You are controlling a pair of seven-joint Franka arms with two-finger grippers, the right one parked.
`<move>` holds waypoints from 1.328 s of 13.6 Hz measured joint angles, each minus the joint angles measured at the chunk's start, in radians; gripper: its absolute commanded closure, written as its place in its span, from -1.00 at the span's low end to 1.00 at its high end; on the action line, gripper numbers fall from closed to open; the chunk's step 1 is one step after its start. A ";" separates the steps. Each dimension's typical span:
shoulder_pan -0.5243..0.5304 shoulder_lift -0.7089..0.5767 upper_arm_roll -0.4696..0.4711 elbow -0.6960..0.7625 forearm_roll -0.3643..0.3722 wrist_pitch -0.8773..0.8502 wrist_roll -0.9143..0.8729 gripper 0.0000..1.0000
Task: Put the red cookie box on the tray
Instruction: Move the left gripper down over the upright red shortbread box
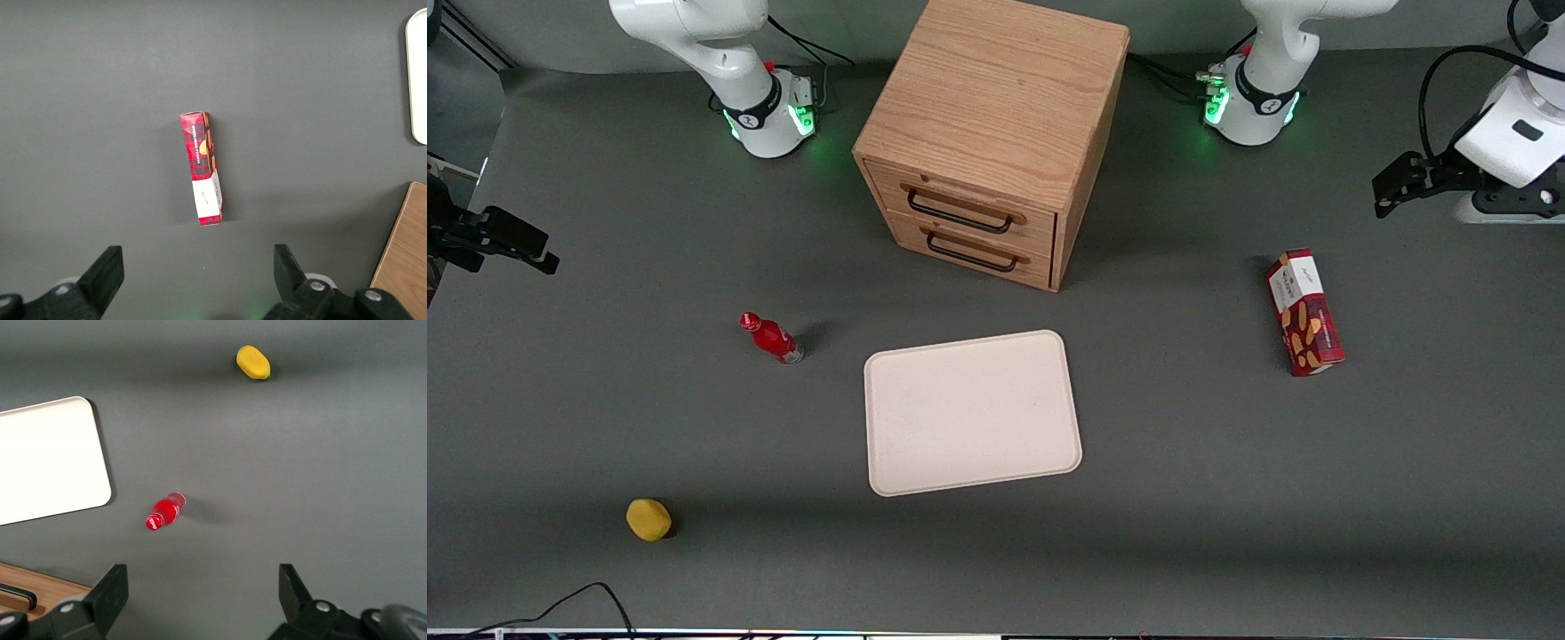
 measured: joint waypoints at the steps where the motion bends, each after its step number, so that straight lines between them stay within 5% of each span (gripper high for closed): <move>1: 0.003 0.001 -0.005 0.002 -0.001 -0.001 0.000 -1.00; 10: 0.004 0.042 -0.028 -0.014 -0.003 -0.019 0.013 -1.00; 18: 0.023 0.086 -0.011 -0.444 -0.005 0.498 -0.010 -1.00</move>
